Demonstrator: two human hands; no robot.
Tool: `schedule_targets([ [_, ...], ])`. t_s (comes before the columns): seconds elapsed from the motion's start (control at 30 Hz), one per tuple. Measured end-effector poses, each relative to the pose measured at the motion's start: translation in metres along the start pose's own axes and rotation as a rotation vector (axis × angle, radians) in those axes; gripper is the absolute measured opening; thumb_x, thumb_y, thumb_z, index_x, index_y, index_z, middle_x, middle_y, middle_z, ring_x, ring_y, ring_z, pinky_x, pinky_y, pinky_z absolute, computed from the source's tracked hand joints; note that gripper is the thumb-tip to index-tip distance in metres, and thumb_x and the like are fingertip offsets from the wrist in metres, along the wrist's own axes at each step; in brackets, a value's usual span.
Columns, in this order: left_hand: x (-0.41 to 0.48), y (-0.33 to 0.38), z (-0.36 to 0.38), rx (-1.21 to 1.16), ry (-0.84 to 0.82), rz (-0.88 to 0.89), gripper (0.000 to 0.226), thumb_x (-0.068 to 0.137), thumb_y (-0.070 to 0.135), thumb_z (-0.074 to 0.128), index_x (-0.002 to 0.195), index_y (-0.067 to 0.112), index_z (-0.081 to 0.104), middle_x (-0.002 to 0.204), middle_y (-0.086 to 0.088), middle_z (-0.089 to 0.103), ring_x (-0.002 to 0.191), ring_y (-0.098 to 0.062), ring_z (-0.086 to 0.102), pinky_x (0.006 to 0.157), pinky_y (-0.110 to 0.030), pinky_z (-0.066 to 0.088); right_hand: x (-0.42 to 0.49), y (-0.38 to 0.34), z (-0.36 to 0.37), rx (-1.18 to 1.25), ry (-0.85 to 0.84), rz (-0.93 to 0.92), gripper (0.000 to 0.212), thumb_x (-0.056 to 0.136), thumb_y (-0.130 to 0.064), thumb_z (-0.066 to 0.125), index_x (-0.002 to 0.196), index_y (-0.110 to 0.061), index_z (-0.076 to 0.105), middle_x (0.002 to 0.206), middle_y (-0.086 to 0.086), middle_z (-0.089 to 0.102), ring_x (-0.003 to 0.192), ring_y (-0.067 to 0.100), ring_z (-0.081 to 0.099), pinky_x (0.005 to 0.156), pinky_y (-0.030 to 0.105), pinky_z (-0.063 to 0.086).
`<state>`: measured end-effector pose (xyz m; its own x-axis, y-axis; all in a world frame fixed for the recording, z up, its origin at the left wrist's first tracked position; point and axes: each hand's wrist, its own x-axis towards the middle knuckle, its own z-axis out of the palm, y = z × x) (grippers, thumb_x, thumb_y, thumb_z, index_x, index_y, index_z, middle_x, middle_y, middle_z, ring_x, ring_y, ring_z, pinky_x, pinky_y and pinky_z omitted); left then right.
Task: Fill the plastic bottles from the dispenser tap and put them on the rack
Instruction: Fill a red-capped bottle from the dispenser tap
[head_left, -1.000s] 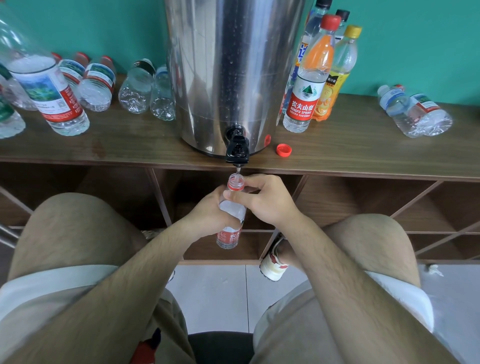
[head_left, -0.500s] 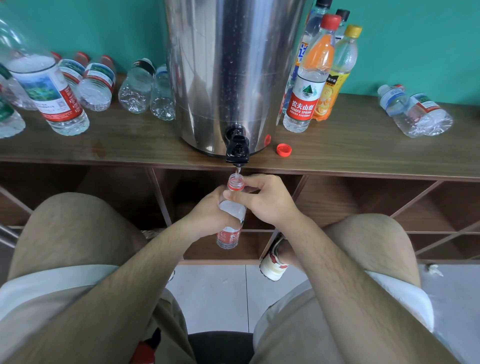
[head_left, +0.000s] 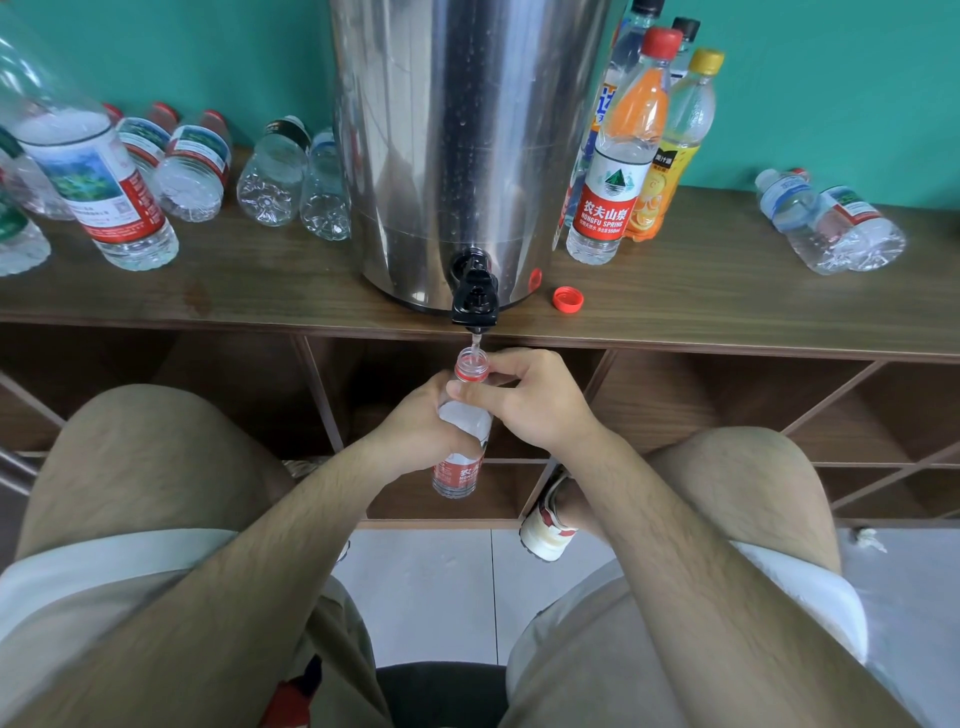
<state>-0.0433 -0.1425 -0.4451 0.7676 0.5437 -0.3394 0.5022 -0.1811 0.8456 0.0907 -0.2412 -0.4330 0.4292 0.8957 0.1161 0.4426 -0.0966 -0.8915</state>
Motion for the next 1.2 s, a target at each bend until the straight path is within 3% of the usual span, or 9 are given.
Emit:
schedule_targets([
  [0.53,0.0003,0.0005,0.0003,0.009,-0.005,0.002,0.084,0.079,0.007,0.086,0.149,0.025,0.043,0.139,-0.002,0.058,0.131,-0.025,0.055,0.112,-0.051,0.049,0.0003,0.0014,0.0016,0.012,0.008,-0.019,0.021,0.085,-0.038,0.083,0.103,-0.027,0.084,0.096,-0.013,0.080,0.093,0.007,0.074,0.087,0.036,0.060],
  [0.9,0.0025,-0.0022,0.0001,0.008,-0.007,0.014,0.083,0.079,0.010,0.087,0.148,0.027,0.045,0.137,-0.001,0.059,0.129,-0.024,0.056,0.111,-0.050,0.049,0.0017,0.0043,0.0017,0.024,0.009,-0.007,0.023,0.083,-0.041,0.084,0.102,-0.027,0.084,0.095,-0.015,0.079,0.091,0.005,0.074,0.084,0.030,0.058],
  [1.03,0.0031,-0.0028,0.0000,0.009,-0.017,0.022,0.082,0.079,0.010,0.087,0.147,0.026,0.046,0.135,-0.001,0.060,0.127,-0.023,0.058,0.110,-0.050,0.050,0.0008,0.0035,0.0025,0.030,0.007,-0.013,0.035,0.079,-0.051,0.080,0.103,-0.026,0.084,0.096,-0.013,0.080,0.092,0.007,0.074,0.087,0.035,0.060],
  [1.2,0.0044,-0.0040,-0.0001,0.004,-0.008,0.028,0.076,0.082,0.013,0.086,0.147,0.024,0.048,0.133,-0.003,0.062,0.125,-0.025,0.060,0.110,-0.050,0.050,0.0006,0.0032,0.0022,0.026,0.007,-0.003,0.029,0.081,-0.047,0.082,0.102,-0.027,0.084,0.095,-0.013,0.080,0.091,0.007,0.074,0.088,0.037,0.060],
])
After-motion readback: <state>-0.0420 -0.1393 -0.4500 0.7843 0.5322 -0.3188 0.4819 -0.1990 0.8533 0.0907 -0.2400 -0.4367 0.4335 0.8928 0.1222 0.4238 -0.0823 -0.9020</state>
